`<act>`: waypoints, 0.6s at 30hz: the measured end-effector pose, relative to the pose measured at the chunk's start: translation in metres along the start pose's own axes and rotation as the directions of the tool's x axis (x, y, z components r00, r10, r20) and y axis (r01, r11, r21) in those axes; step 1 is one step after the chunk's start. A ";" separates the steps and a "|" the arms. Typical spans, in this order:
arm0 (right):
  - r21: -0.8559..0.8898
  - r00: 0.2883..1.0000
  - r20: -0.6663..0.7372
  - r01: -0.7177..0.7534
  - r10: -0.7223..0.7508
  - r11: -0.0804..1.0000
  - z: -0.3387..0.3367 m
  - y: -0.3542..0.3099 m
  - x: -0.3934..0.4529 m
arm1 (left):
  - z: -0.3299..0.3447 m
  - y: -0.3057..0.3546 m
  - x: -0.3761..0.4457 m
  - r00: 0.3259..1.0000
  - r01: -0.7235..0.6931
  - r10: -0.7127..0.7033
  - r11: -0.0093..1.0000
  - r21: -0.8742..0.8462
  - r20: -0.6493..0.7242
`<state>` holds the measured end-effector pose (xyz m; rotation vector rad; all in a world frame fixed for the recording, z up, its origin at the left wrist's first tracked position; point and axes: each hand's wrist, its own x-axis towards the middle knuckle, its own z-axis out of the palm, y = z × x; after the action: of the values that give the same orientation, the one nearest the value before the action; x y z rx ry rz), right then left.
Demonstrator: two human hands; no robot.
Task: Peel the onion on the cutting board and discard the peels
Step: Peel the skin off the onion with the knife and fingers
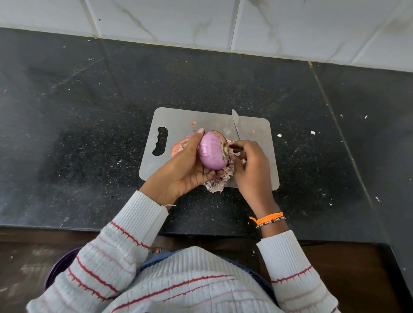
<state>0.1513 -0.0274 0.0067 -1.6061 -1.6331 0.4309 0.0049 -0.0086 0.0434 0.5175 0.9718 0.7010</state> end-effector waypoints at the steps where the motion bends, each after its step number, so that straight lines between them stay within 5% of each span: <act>1: 0.023 1.000 -0.002 -0.011 0.011 1.000 -0.001 -0.001 0.000 | 0.000 0.000 0.000 1.000 -0.001 0.001 1.000 -0.004 0.001; 12: 0.524 0.971 0.183 -0.230 0.155 0.820 -0.017 -0.017 -0.002 | 0.000 0.001 0.003 1.000 -0.010 0.013 0.994 -0.105 0.022; 18: 0.595 0.983 0.159 -0.170 0.093 0.785 -0.021 -0.016 0.000 | -0.001 0.001 0.002 0.999 -0.035 0.038 0.996 -0.082 0.033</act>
<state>0.1557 -0.0352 0.0315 -1.2096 -1.2745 1.0348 0.0044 -0.0069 0.0426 0.4754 0.8992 0.7589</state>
